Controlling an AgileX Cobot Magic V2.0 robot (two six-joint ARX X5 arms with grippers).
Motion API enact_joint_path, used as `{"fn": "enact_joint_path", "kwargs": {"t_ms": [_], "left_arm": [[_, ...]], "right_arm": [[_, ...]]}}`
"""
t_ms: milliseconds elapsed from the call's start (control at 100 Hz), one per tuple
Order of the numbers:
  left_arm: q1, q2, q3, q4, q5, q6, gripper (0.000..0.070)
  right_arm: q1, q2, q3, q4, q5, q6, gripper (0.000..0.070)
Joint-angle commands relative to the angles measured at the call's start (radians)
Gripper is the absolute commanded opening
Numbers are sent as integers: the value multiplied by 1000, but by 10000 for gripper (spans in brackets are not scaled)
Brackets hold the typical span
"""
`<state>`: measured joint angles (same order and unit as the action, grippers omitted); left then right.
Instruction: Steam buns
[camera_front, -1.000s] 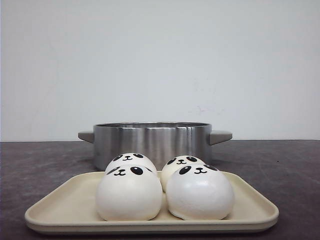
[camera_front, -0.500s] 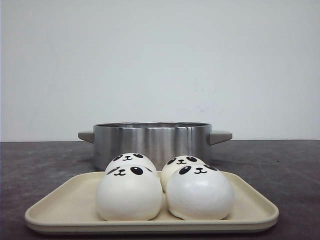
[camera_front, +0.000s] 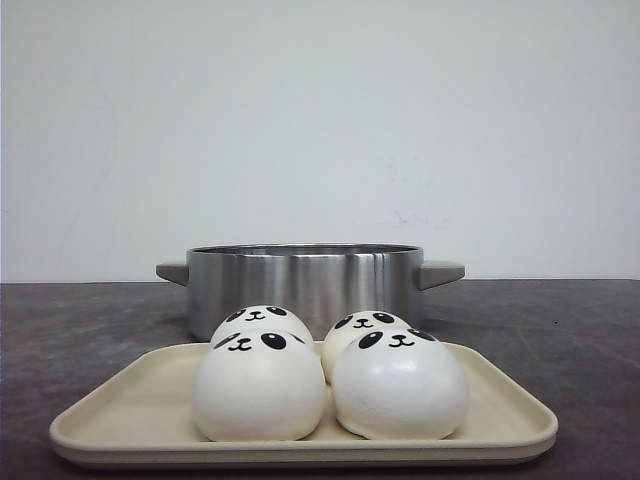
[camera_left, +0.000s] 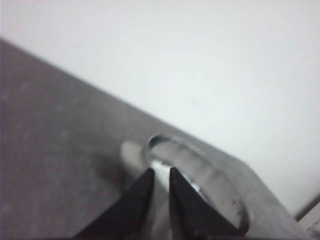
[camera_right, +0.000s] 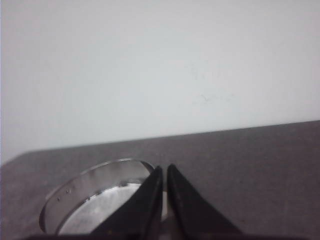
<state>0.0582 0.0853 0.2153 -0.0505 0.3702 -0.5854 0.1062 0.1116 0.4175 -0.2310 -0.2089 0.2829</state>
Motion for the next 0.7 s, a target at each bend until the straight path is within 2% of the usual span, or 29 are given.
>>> {"fn": "enact_joint_path", "kwargs": {"t_ms": [0,120,200,350,390,420,450,470,480,500,530,570,610,650,690], "left_arm": [[0,68,104,-39,6,82,7],[0,254,351,-170,6,252,7],[0,368,509,-237,6,332,7],[0,511,705,-282,5,371,15],[0,528,730,-288,5,371,32],[0,539,747,-293,5,371,44],[-2,545,754,-296,5,370,70],[-4,547,755,-297,6,368,100],[-5,547,755,-297,6,367,119],[-8,547,754,-299,6,367,151],[-14,547,754,-310,5,367,238],[-24,547,754,-327,5,367,345],[-35,547,754,-351,2,367,444],[-46,547,754,-374,-7,368,511],[-56,548,754,-394,-17,368,541]], "right_arm": [[3,66,100,-58,-1,-74,7],[3,214,288,-161,-1,-146,7],[3,304,400,-221,-1,-179,7],[3,403,517,-281,-5,-189,9],[3,412,526,-280,-12,-185,30],[3,415,529,-278,-24,-183,80],[3,417,531,-277,-38,-180,165],[4,417,532,-275,-48,-176,239],[4,417,532,-275,-57,-173,302],[4,417,532,-275,-65,-168,369],[4,419,532,-275,-80,-158,503],[4,427,532,-272,-93,-151,575],[5,432,533,-272,-108,-151,583],[8,440,535,-272,-119,-149,583],[15,456,543,-272,-126,-148,583]]}}
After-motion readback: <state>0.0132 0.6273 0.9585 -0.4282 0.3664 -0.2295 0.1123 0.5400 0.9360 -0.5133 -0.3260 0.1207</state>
